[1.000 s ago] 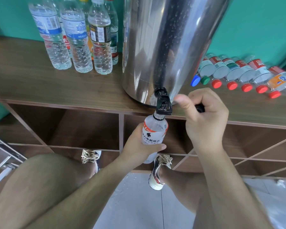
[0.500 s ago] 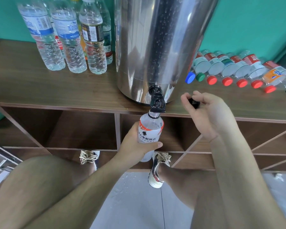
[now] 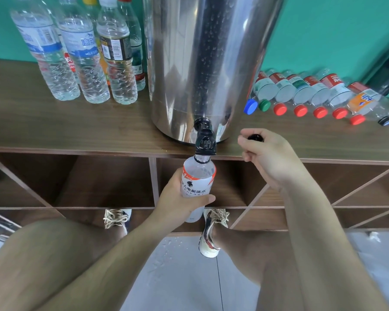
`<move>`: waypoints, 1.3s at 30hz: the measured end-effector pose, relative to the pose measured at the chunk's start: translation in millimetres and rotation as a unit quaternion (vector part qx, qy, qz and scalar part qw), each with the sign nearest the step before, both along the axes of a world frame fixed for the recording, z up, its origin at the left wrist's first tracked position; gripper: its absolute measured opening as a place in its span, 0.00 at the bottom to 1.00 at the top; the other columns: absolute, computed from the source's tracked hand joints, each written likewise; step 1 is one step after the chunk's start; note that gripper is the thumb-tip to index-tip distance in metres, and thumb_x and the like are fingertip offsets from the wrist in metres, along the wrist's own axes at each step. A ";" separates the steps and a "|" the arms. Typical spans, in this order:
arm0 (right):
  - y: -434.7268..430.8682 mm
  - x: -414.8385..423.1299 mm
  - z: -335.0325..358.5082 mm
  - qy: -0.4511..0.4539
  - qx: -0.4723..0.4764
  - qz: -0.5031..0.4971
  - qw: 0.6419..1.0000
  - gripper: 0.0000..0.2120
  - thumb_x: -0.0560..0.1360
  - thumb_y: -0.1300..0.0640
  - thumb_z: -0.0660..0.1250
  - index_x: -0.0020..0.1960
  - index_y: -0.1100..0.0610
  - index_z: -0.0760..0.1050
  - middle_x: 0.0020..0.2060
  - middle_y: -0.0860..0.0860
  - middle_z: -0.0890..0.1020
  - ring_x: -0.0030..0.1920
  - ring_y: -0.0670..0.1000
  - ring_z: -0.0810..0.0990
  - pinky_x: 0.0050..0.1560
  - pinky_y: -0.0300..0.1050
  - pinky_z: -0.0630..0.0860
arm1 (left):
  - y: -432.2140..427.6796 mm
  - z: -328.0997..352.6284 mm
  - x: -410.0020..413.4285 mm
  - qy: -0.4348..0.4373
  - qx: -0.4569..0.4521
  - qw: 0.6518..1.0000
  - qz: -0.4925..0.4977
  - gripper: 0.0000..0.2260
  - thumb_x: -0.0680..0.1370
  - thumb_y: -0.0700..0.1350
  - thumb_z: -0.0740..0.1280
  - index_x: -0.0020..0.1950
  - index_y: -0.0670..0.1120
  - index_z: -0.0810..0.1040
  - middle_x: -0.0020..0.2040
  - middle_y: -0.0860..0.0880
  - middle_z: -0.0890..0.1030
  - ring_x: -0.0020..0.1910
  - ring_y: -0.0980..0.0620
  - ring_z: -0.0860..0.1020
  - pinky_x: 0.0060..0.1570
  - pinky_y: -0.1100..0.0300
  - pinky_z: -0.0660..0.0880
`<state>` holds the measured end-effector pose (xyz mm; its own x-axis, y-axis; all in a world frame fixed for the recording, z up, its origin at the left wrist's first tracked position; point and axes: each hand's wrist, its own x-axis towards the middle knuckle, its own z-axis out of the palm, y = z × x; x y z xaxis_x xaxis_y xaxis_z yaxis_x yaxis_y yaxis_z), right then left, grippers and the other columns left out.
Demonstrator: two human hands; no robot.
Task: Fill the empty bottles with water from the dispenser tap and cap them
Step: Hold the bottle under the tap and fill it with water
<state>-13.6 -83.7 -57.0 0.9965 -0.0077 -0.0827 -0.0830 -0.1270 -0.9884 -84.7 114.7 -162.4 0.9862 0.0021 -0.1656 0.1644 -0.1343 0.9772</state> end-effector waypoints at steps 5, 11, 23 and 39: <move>-0.3 4.9 -4.2 0.029 0.030 0.022 0.999 0.11 0.81 0.71 0.65 0.63 0.68 0.75 0.41 0.55 0.79 0.36 0.49 0.79 0.44 0.42 0.77 | -0.3 0.5 0.3 0.000 0.003 1.000 -0.003 0.30 0.69 0.46 0.82 0.64 0.62 0.71 0.51 0.69 0.81 0.50 0.73 0.78 0.37 0.79 0.72; -2.2 10.6 -13.7 -0.042 -0.130 -0.031 0.990 0.08 0.84 0.58 0.66 0.62 0.58 0.74 0.45 0.50 0.88 0.47 0.46 0.88 0.54 0.38 0.81 | -0.1 -0.2 0.3 0.001 0.004 1.000 0.000 0.30 0.69 0.47 0.82 0.64 0.61 0.71 0.53 0.66 0.81 0.51 0.72 0.78 0.38 0.77 0.73; -9.9 21.7 -43.5 -0.085 -0.451 -0.071 0.886 0.33 0.79 0.34 0.65 0.77 0.53 0.71 0.75 0.51 0.70 0.76 0.58 0.63 0.76 0.53 0.58 | -0.5 -1.0 0.7 -0.002 0.012 1.000 -0.001 0.31 0.69 0.47 0.82 0.65 0.60 0.70 0.55 0.63 0.81 0.51 0.72 0.77 0.37 0.79 0.72; 58.0 -66.3 28.2 -0.415 -0.288 0.025 0.863 0.09 0.72 0.54 0.79 0.49 0.58 0.85 0.49 0.49 0.85 0.51 0.46 0.82 0.54 0.39 0.77 | -0.2 -3.1 2.9 -0.035 0.016 0.999 -0.003 0.31 0.69 0.45 0.82 0.65 0.60 0.71 0.55 0.63 0.81 0.52 0.74 0.77 0.42 0.80 0.71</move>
<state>-79.9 -25.6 -28.8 0.7114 0.2343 0.6626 0.6422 -0.5996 -0.4775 -81.8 114.5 -165.4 0.9954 0.0004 -0.0953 0.0940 -0.1656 0.9817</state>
